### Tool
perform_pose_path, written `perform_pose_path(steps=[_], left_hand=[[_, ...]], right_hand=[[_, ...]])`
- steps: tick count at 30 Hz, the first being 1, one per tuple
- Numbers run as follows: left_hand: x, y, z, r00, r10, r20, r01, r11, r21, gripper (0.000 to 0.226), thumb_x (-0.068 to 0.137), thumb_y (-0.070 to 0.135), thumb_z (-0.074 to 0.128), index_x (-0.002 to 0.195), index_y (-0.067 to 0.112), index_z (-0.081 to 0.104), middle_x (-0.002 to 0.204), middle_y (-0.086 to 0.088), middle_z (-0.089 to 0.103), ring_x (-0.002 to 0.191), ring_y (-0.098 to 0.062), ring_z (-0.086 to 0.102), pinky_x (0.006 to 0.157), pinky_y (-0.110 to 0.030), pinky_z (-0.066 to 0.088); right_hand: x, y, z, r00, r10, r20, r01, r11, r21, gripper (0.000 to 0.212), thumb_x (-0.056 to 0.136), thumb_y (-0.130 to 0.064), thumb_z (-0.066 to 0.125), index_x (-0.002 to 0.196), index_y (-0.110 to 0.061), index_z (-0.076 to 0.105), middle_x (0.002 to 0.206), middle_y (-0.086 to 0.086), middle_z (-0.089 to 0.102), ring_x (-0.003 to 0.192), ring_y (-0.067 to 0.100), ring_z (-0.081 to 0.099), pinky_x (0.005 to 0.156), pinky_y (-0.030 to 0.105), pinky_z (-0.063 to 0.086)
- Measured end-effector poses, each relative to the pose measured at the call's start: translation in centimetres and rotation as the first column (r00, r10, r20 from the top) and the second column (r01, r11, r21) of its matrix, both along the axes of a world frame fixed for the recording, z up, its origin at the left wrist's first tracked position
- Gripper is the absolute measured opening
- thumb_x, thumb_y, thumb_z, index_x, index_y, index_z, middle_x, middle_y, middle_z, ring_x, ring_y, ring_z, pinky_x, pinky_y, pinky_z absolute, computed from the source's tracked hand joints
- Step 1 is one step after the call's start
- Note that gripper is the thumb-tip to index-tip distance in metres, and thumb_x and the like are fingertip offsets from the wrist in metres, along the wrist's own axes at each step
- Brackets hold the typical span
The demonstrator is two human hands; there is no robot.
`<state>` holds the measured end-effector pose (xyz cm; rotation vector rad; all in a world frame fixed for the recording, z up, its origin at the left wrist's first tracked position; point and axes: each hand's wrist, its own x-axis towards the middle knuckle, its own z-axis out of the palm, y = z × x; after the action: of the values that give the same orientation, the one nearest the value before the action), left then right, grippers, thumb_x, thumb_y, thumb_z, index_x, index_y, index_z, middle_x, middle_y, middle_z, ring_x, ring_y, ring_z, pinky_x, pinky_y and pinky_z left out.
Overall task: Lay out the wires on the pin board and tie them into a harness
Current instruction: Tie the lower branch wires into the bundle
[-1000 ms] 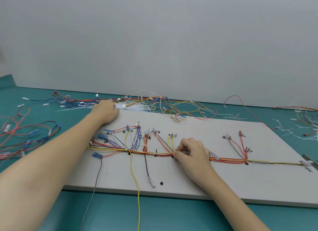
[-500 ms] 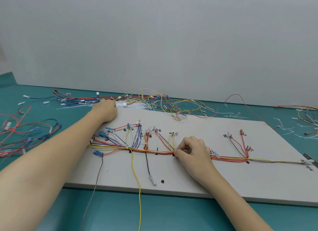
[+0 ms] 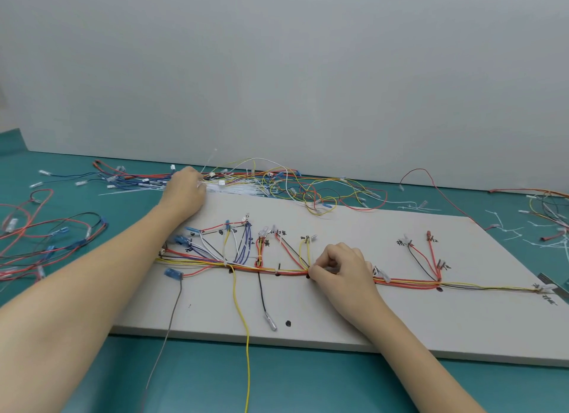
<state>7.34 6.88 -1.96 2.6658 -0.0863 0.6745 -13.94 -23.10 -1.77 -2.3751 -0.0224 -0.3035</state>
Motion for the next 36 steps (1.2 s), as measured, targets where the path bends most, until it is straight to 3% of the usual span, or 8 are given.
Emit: perform_pose_path(steps=[7,11,14,19,22,28,31,36], left_hand=[[-2.3,-1.3,3.2,0.965,0.210,0.160,-0.048,0.734,-0.678,0.017,0.081,0.010,0.071,0.096,0.005,0.077,0.092,-0.013,0.075,0.081,-0.019,0.068,0.075,-0.023,0.048],[-5.9,-4.7,6.0,0.991,-0.095,0.089,0.128,0.583,-0.802,0.015,0.074,0.001,0.079,0.083,0.010,0.072,0.079,-0.008,0.072,0.065,-0.011,0.065,0.067,-0.023,0.052],[-10.5,-7.4,7.2,0.898,-0.441,-0.002,0.244,0.502,-0.830,0.020,0.070,-0.002,0.082,0.077,0.011,0.067,0.073,-0.005,0.074,0.063,-0.009,0.069,0.058,-0.019,0.054],[-16.3,-10.5,7.5,0.661,-0.727,-0.187,0.410,0.558,-0.722,0.022,0.070,-0.002,0.082,0.068,0.015,0.068,0.077,-0.015,0.075,0.063,-0.017,0.067,0.055,-0.020,0.051],[-17.6,-11.0,7.8,0.574,-0.788,-0.221,0.452,0.530,-0.717,0.025,0.073,-0.007,0.078,0.066,0.014,0.067,0.071,-0.015,0.073,0.057,-0.015,0.065,0.055,-0.020,0.050],[-18.4,-9.2,8.7,0.703,-0.701,-0.119,0.449,0.567,-0.691,0.016,0.083,-0.007,0.067,0.082,0.009,0.069,0.084,-0.012,0.075,0.079,-0.019,0.072,0.074,-0.031,0.060],[-18.9,-6.0,10.3,0.723,-0.635,-0.272,0.546,0.767,-0.336,0.039,0.074,-0.005,0.048,0.070,0.024,0.073,0.082,-0.006,0.073,0.081,-0.030,0.068,0.078,-0.050,0.053],[-20.7,-3.0,9.8,0.571,-0.312,-0.759,0.648,0.739,0.184,0.064,0.060,0.004,0.029,0.085,0.052,0.062,0.099,0.030,0.052,0.101,0.005,0.045,0.086,-0.023,0.043]], right_hand=[[-0.2,0.3,0.2,1.000,-0.011,0.009,0.010,0.999,0.051,0.010,0.081,-0.024,0.059,0.072,-0.023,0.058,0.083,-0.011,0.058,0.093,0.012,0.046,0.080,0.032,0.026],[-0.5,0.4,0.9,0.982,-0.065,0.179,0.027,0.978,0.209,0.001,0.086,-0.026,0.063,0.086,-0.026,0.062,0.086,-0.007,0.061,0.092,0.016,0.055,0.086,0.036,0.041],[-0.8,0.4,2.1,0.956,-0.022,0.293,-0.093,0.923,0.373,0.014,0.091,-0.013,0.062,0.096,-0.026,0.068,0.085,-0.002,0.066,0.082,0.012,0.060,0.073,0.018,0.043],[-0.4,1.2,4.1,0.979,0.166,0.116,-0.201,0.724,0.660,0.045,0.087,-0.033,0.065,0.130,-0.022,0.057,0.098,-0.002,0.071,0.091,0.010,0.064,0.077,0.025,0.054],[0.0,2.0,5.2,0.967,0.238,0.089,-0.217,0.592,0.776,0.029,0.096,-0.031,0.054,0.111,-0.011,0.069,0.097,0.006,0.075,0.091,0.020,0.067,0.083,0.035,0.056],[0.5,1.8,4.9,0.968,0.202,0.148,-0.232,0.500,0.834,0.035,0.102,-0.026,0.043,0.098,-0.003,0.069,0.079,0.010,0.073,0.073,0.019,0.070,0.070,0.029,0.058],[0.5,0.1,4.9,0.958,0.279,0.069,-0.219,0.555,0.803,0.028,0.102,-0.019,0.043,0.113,-0.003,0.063,0.063,0.007,0.065,0.050,0.014,0.057,0.052,0.024,0.049],[0.5,-0.4,4.5,0.940,0.338,-0.035,-0.186,0.598,0.779,0.027,0.102,-0.009,0.040,0.118,-0.005,0.061,0.057,0.004,0.058,0.039,0.012,0.048,0.040,0.021,0.041]])
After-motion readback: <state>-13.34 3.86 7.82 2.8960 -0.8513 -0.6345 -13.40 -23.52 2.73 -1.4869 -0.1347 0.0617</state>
